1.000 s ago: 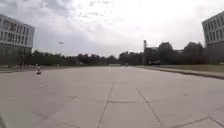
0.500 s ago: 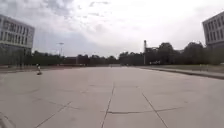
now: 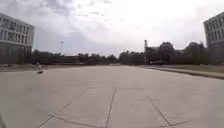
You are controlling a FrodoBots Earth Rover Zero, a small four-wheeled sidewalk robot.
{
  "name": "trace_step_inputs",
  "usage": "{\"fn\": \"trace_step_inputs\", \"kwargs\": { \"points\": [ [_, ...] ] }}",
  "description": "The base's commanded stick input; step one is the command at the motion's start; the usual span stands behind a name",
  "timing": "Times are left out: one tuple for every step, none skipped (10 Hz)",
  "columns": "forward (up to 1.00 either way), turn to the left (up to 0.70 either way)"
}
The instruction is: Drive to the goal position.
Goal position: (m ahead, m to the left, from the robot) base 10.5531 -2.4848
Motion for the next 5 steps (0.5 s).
{"fn": "trace_step_inputs", "kwargs": {
  "points": [
    [0.7,0.0],
    [0.7,0.0],
    [0.7,0.0],
    [0.7,0.0],
    [0.7,0.0]
  ]
}}
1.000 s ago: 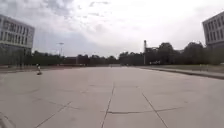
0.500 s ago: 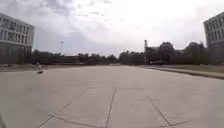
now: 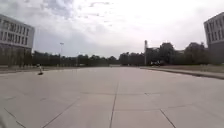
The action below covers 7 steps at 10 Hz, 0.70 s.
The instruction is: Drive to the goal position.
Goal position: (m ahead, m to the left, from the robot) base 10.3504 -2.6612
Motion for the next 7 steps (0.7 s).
{"fn": "trace_step_inputs", "kwargs": {
  "points": [
    [0.7,0.0],
    [0.7,0.0],
    [0.7,0.0],
    [0.7,0.0],
    [0.7,0.0],
    [0.7,0.0],
    [0.7,0.0]
  ]
}}
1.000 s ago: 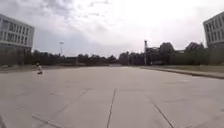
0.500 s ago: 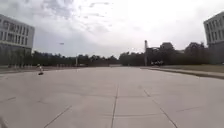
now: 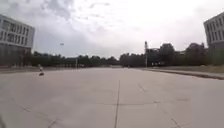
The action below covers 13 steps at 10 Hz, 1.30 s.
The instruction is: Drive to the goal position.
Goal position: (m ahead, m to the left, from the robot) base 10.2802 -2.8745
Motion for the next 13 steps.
{"fn": "trace_step_inputs", "kwargs": {
  "points": [
    [0.7,0.0],
    [0.7,0.0],
    [0.7,0.0],
    [0.7,0.0],
    [0.7,0.0],
    [0.7,0.0],
    [0.7,0.0],
    [0.7,0.0],
    [0.7,0.0],
    [0.7,0.0],
    [0.7,0.0],
    [0.7,-0.01],
    [0.7,-0.02]
  ]
}}
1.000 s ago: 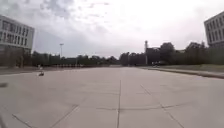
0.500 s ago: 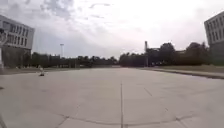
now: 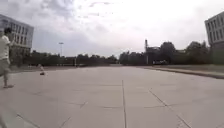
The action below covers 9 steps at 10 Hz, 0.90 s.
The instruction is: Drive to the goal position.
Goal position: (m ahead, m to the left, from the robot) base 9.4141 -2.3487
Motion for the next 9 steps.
{"fn": "trace_step_inputs", "kwargs": {
  "points": [
    [0.7,-0.02],
    [0.7,-0.02],
    [0.7,-0.02],
    [0.7,-0.04],
    [0.7,-0.09],
    [0.7,-0.2],
    [0.7,-0.33],
    [0.7,0.0],
    [0.7,0.0]
  ]
}}
